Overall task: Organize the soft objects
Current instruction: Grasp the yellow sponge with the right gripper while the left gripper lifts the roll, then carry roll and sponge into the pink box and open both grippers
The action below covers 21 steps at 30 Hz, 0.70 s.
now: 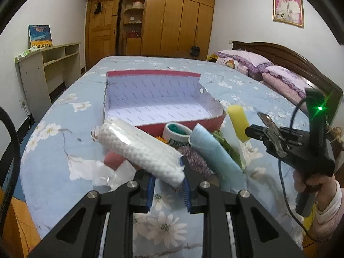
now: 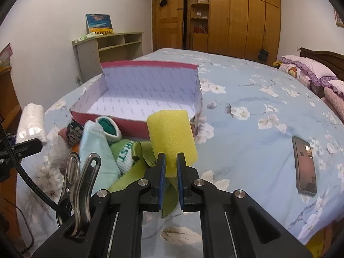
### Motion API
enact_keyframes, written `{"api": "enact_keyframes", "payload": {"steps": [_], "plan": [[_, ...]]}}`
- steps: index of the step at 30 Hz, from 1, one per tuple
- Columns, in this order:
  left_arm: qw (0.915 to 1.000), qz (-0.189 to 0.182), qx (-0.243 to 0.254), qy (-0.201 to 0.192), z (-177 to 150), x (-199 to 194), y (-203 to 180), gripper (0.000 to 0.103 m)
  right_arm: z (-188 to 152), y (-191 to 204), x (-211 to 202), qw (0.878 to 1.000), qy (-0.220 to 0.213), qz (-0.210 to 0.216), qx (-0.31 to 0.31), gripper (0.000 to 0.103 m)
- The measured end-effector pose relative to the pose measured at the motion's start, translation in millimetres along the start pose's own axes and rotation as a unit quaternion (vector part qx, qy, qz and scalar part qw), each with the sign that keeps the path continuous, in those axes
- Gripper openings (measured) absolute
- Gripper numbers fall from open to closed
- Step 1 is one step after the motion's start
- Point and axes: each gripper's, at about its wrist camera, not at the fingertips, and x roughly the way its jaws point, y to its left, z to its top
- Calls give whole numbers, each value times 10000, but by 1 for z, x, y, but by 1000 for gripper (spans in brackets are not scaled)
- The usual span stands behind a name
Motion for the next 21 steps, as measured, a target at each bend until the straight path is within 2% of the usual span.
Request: {"api": "enact_keyframes", "payload": {"steps": [11, 21], "plan": [[9999, 62, 48, -153, 35, 16, 5, 23, 27, 7, -7, 9996, -256, 116, -64, 11], [9996, 177, 158, -144, 71, 54, 14, 23, 55, 5, 23, 9994, -268, 228, -30, 11]]}}
